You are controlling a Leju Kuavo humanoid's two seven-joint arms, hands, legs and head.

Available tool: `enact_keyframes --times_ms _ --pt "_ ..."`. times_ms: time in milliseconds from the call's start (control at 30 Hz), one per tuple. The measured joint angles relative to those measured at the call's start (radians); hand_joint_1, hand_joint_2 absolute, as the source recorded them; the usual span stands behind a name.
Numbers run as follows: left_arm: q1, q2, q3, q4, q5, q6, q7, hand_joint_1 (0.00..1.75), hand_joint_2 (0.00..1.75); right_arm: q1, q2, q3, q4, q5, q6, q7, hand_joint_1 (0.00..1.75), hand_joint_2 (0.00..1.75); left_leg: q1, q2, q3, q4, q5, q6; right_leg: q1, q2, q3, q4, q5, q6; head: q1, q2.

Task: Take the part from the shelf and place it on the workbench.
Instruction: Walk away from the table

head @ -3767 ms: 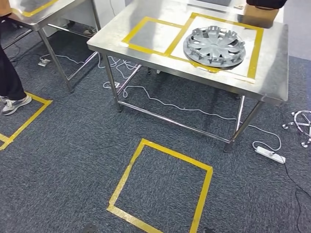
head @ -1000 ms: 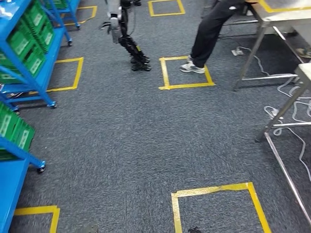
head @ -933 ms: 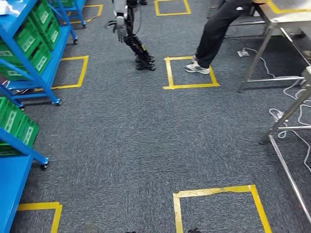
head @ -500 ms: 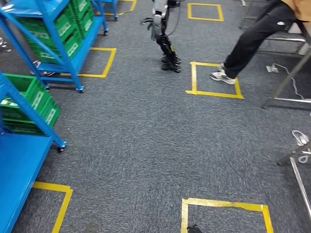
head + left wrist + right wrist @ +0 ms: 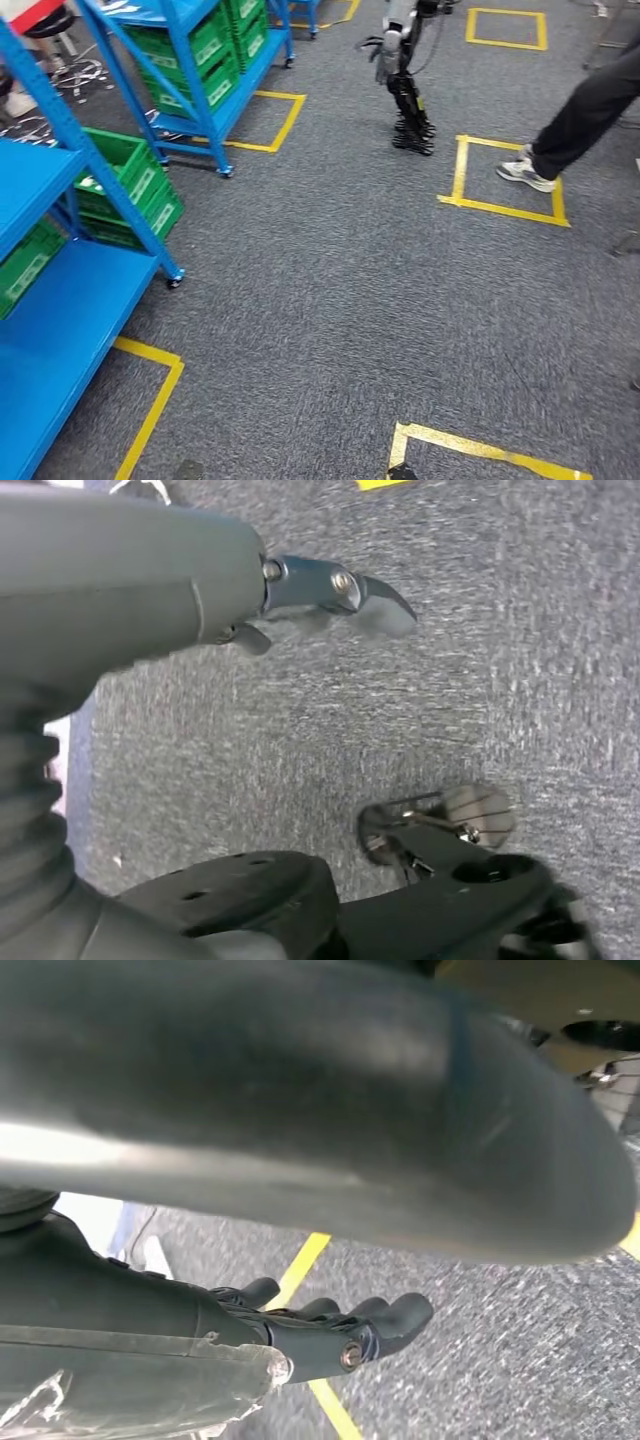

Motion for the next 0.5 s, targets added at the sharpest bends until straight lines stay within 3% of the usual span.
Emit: enact_keyframes --times_ms 33,67,133,200,267,333,400,467,500 --pt "0.000 0.000 0.000 0.000 0.000 -0.001 0.002 0.00 1.75 0.002 0.000 -0.001 0.000 0.000 0.000 0.001 0.00 0.00 0.000 0.004 -0.020 0.045 -0.013 -0.001 0.001 -0.016 0.000 0.000 -0.001 -0.001 0.000 0.000" --pt "0.000 0.000 0.000 0.000 0.000 -0.002 0.005 0.00 1.75 0.002 -0.001 -0.001 0.000 -0.001 0.001 0.001 0.00 0.00 0.001 0.006 -0.023 0.057 -0.007 0.000 0.002 -0.031 0.000 0.000 -0.002 -0.002 0.000 0.000" --pt "0.001 0.001 0.000 0.000 0.001 -0.005 0.013 0.00 1.75 0.001 -0.001 -0.002 0.000 -0.003 0.002 0.004 0.00 0.00 0.000 0.019 0.028 -0.029 0.051 0.005 0.003 -0.057 0.004 0.000 -0.004 0.000 0.000 0.000" --pt "0.001 0.001 0.000 0.000 0.000 -0.006 0.020 0.00 1.75 0.000 -0.001 -0.003 0.000 -0.005 0.003 0.007 0.00 0.00 -0.007 0.066 0.101 -0.162 0.100 0.014 0.008 -0.078 0.008 0.002 -0.010 0.007 -0.002 0.000" --pt "-0.001 0.002 0.000 0.000 0.000 -0.006 0.021 0.00 1.75 0.000 -0.001 -0.003 0.000 -0.006 0.004 0.009 0.00 0.00 -0.014 0.091 0.128 -0.222 0.107 0.024 0.015 -0.099 0.010 0.003 -0.015 0.016 0.000 0.000" --pt "0.003 0.002 0.000 0.000 -0.001 -0.008 0.023 0.00 1.75 -0.003 -0.001 -0.003 0.000 -0.007 0.006 0.010 0.00 0.00 -0.012 0.070 0.127 -0.228 0.107 0.035 0.015 -0.116 0.014 0.001 -0.018 0.025 0.003 0.000" --pt "0.007 0.003 0.000 0.000 -0.002 -0.010 0.023 0.00 1.75 -0.005 0.000 -0.003 0.000 -0.007 0.006 0.008 0.00 0.00 -0.007 0.047 0.129 -0.232 0.111 0.046 0.011 -0.079 0.005 0.031 -0.042 0.037 0.007 0.000" --pt "0.005 0.001 0.000 0.000 -0.002 -0.008 0.019 0.00 1.75 -0.004 0.000 -0.004 0.000 -0.007 0.008 0.008 0.00 0.00 -0.003 0.022 0.130 -0.234 0.113 0.053 0.007 -0.019 -0.045 0.142 -0.099 0.046 0.013 0.000" --pt "0.003 0.001 0.000 0.000 -0.002 -0.007 0.016 0.00 1.75 -0.002 0.000 -0.004 0.000 -0.007 0.008 0.008 0.00 0.00 -0.002 0.008 0.130 -0.234 0.114 0.055 0.006 -0.004 -0.080 0.212 -0.127 0.047 0.015 0.000"
